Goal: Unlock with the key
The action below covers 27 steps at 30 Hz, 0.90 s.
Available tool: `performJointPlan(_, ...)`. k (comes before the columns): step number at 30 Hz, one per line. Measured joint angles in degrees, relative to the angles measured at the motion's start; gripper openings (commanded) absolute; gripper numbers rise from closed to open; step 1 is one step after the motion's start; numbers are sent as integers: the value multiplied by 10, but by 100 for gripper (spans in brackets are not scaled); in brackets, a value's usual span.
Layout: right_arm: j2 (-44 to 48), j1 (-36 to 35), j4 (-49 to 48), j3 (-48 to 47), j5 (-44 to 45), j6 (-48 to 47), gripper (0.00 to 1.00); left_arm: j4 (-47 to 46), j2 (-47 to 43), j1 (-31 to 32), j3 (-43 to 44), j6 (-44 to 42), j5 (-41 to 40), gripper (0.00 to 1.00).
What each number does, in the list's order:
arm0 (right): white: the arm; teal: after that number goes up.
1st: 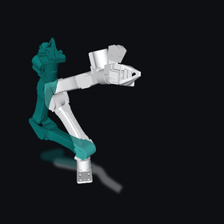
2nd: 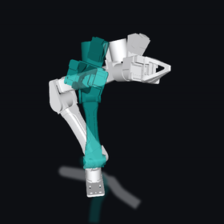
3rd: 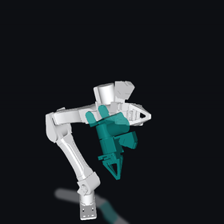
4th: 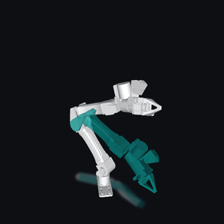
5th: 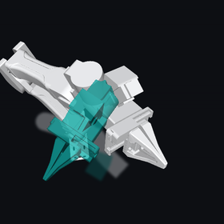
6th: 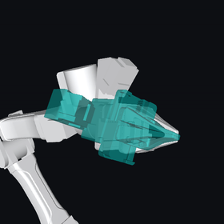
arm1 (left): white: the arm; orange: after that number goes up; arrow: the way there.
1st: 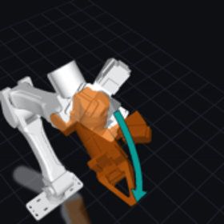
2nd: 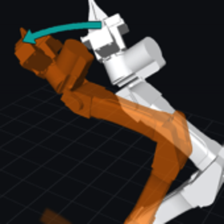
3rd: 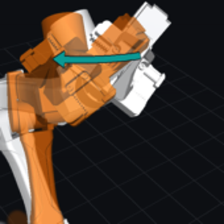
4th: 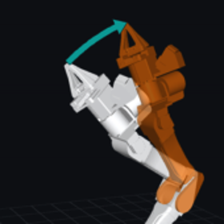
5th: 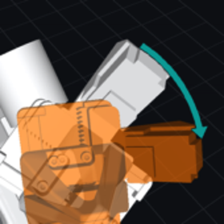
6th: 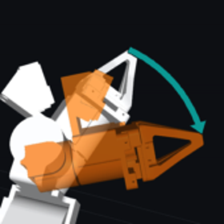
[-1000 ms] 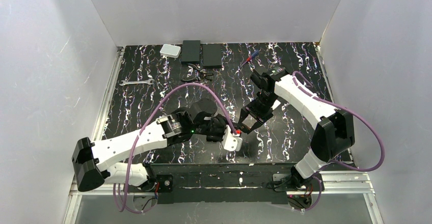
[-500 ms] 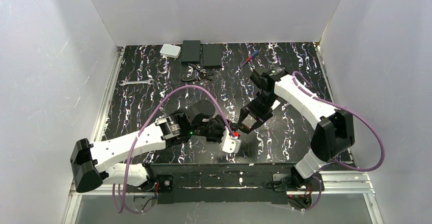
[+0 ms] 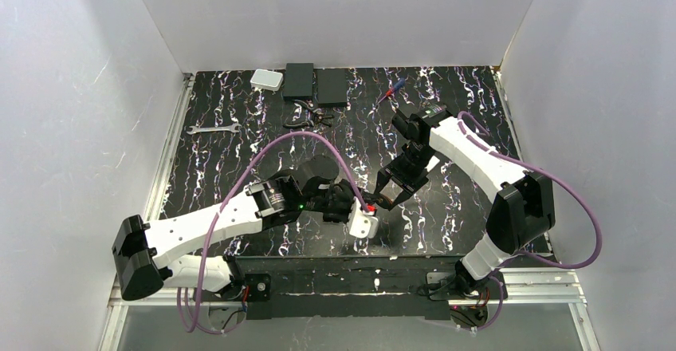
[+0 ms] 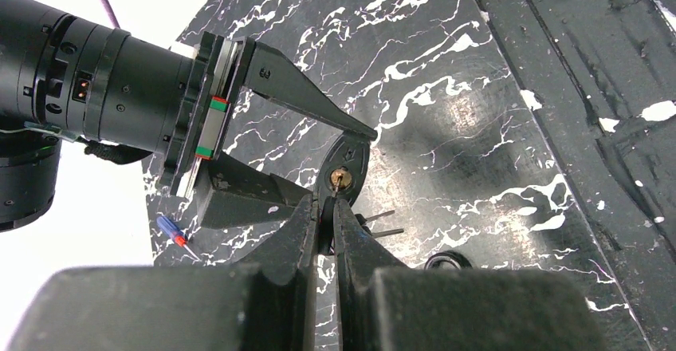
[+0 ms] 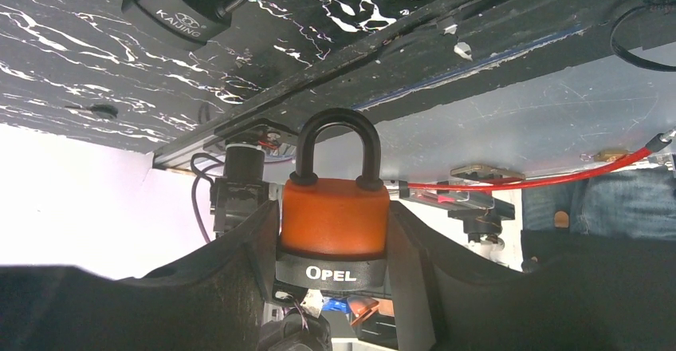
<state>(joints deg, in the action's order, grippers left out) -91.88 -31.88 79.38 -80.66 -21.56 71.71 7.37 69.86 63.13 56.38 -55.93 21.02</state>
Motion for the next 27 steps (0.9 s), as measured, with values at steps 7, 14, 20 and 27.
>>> performJointPlan(7,0,0,2,0,0,-3,1,-5,1,0,0,11,7,0)
performJointPlan(14,0,0,4,0,-3,-8,1,-5,1,2,0,9,9,0)
performJointPlan(20,0,0,4,0,2,-12,1,-8,5,5,0,5,-1,0)
performJointPlan(27,-3,4,0,0,17,-17,1,-25,17,8,-2,10,-23,0)
